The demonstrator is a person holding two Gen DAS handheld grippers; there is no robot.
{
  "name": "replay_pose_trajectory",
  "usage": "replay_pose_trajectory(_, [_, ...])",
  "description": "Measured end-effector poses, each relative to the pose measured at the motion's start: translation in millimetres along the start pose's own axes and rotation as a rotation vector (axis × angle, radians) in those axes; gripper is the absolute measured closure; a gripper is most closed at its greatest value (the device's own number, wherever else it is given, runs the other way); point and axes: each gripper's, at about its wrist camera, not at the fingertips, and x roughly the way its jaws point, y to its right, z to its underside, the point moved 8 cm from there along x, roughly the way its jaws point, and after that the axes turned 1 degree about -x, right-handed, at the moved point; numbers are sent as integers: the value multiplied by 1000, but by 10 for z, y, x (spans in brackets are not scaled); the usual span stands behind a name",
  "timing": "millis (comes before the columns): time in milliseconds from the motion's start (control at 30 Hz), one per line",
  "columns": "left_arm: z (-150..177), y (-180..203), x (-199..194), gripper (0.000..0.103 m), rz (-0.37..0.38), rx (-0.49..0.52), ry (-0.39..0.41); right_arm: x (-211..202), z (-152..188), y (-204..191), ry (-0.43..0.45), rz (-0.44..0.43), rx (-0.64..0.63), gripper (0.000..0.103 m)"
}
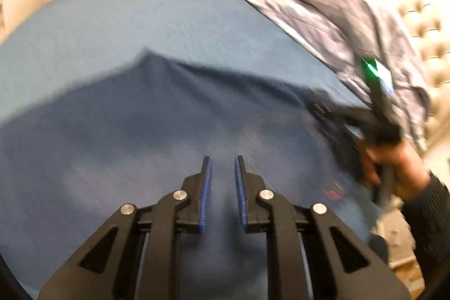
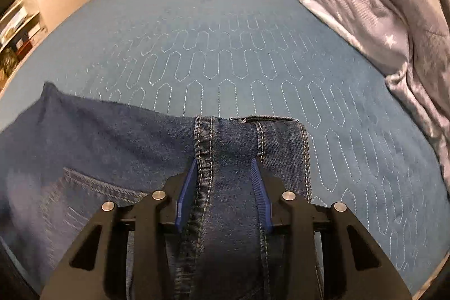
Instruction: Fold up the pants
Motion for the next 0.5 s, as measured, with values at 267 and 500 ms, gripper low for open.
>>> replay_pose_trajectory(267, [-846, 309, 711, 86, -51, 147, -42, 20, 24, 57, 13, 35, 55, 66])
replay_pose_trajectory(500, [-813, 522, 1177, 83, -89, 190, -118, -304, -37, -13, 40, 59, 45, 57])
